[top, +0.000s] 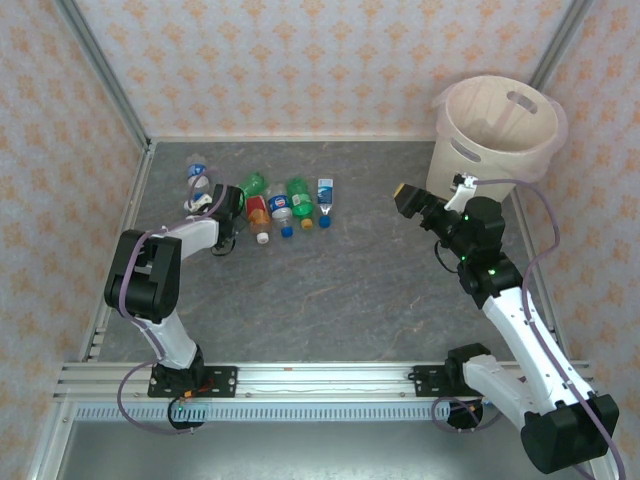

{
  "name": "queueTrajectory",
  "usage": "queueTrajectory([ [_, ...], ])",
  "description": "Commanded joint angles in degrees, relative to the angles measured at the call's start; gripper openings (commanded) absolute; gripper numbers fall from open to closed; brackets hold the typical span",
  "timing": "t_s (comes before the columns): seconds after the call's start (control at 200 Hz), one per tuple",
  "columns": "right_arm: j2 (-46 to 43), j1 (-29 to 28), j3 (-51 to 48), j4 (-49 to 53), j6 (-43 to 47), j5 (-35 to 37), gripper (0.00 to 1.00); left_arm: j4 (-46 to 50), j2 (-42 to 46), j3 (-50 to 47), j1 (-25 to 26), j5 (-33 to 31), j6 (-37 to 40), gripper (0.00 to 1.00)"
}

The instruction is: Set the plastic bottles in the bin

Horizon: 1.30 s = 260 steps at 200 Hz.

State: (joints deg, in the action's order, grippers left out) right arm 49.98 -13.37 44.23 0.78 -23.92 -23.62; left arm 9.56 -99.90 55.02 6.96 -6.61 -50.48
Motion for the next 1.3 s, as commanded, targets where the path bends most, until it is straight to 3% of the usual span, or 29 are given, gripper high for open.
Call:
queueTrajectory([
  [0.0,-0.7,-0.2,0.1,-0.7,0.5,0.2,1.0,-0.5,0.5,-1.1,-0.6,-1.4,1.0,0.58],
  [0.591,-0.3,-1.3,1.9,-0.8,-0.7,0.1,1.0,2.5,20.5,-8.1,1.3,-3.9,4.1,0.56],
  [0.896,1.9,-2.0,4.4,-1.1,-1.3,-1.9,1.0,3.2,27.2,-5.0,11.3,-10.0,13.5,0.56],
  [1.296,7.8,-2.1,12.0,1.4,0.6,-5.3,1.0,-5.8,29.5,-4.6,28.3,-16.9,31.6,0.56],
])
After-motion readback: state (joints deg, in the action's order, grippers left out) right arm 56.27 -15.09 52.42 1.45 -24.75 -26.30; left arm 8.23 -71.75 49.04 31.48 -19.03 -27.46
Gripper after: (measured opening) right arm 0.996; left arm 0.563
